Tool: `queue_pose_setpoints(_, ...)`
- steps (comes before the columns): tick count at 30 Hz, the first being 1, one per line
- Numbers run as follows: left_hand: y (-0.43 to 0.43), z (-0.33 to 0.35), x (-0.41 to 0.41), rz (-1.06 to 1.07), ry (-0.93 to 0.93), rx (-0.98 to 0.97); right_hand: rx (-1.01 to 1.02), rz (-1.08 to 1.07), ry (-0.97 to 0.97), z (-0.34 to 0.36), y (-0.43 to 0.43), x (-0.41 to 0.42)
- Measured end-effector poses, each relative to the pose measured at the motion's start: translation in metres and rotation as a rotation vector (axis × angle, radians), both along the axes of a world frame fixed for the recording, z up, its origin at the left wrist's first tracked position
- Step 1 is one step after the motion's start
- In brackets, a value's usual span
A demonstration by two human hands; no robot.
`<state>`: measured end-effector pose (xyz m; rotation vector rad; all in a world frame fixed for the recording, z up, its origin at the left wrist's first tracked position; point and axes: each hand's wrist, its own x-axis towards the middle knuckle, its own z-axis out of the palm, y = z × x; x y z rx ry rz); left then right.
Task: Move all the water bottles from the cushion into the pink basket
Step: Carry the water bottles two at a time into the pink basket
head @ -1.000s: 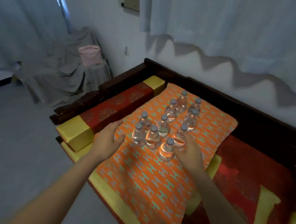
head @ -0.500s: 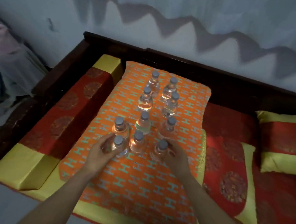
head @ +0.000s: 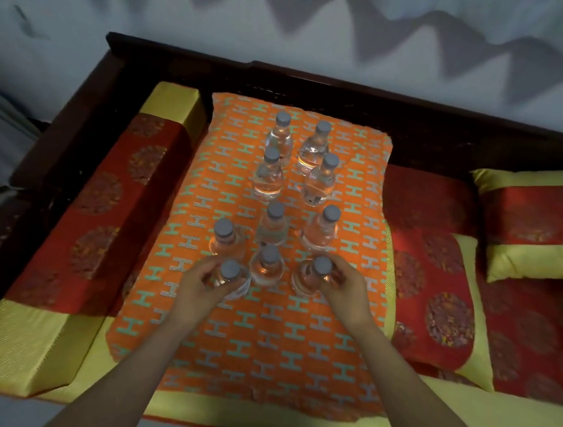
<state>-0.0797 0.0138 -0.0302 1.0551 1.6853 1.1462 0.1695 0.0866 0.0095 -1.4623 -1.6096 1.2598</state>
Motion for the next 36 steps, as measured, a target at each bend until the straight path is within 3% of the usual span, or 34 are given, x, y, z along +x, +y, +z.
queue_pose_setpoints(10,-0.002,0.022,-0.003,-0.016,-0.136,-0.009,-0.002,-0.116,0.146,0.004,-0.001,0.006)
queue_pose_setpoints(22,0.016,0.046,0.022,-0.028,-0.208,-0.040,0.138,-0.259,0.220,0.036,-0.003,0.038)
queue_pose_setpoints(36,0.026,0.121,0.178,-0.344,0.031,0.134,0.235,-0.651,0.251,0.098,-0.106,0.237)
